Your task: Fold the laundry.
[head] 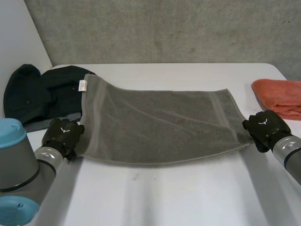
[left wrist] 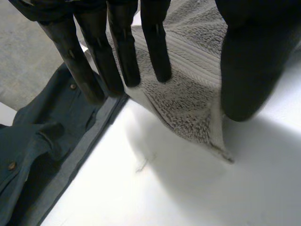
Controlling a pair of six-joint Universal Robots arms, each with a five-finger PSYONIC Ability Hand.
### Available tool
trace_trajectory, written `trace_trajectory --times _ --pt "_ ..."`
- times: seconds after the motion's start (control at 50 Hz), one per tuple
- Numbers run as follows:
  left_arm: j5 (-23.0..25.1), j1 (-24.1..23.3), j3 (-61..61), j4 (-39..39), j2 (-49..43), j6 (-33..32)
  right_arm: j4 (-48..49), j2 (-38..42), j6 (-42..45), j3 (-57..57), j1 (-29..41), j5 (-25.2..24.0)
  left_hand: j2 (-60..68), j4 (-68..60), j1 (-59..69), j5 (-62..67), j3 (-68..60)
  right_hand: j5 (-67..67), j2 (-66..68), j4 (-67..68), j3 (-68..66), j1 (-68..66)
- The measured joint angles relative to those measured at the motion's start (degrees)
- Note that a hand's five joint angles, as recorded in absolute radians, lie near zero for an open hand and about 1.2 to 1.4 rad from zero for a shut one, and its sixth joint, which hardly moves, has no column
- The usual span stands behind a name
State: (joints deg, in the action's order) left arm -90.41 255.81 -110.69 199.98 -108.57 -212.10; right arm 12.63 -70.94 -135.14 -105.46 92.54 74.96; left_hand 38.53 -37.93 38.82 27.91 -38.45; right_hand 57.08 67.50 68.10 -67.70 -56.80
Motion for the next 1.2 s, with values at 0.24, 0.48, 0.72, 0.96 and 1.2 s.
trace_trajectory --times 0.24,0.48,0.72,0.96,1.2 --pt "0.51 0.23 -1.30 -3.36 1.20 -1.68 -4.11 -0.48 0.92 0.85 -0.15 0.06 29.87 -30.69 26.62 28.18 -29.66 0.00 0.00 0.00 0.00 0.00" --pt "0.61 -0.18 -5.35 -34.17 20.19 -9.75 -35.87 -10.14 16.39 1.79 -4.54 -0.17 29.97 -30.71 26.62 28.18 -29.82 0.00 0.00 0.00 0.00 0.00" --pt "2.52 -2.84 -6.46 -40.17 25.38 -15.69 -46.04 -16.57 30.71 -0.84 -13.07 -3.19 30.02 -30.72 26.62 28.17 -29.85 0.00 0.00 0.00 0.00 0.00" --pt "0.51 -3.84 9.55 -12.67 0.82 -11.77 -25.04 0.60 16.86 11.63 -1.66 4.70 30.03 -30.89 26.62 28.18 -29.86 0.00 0.00 0.00 0.00 0.00" --pt "-6.88 -5.52 32.07 -1.29 -20.03 -11.50 -13.45 18.03 15.53 31.72 5.85 13.41 30.04 -30.93 26.62 28.18 -29.87 0.01 0.00 0.00 0.00 0.00"
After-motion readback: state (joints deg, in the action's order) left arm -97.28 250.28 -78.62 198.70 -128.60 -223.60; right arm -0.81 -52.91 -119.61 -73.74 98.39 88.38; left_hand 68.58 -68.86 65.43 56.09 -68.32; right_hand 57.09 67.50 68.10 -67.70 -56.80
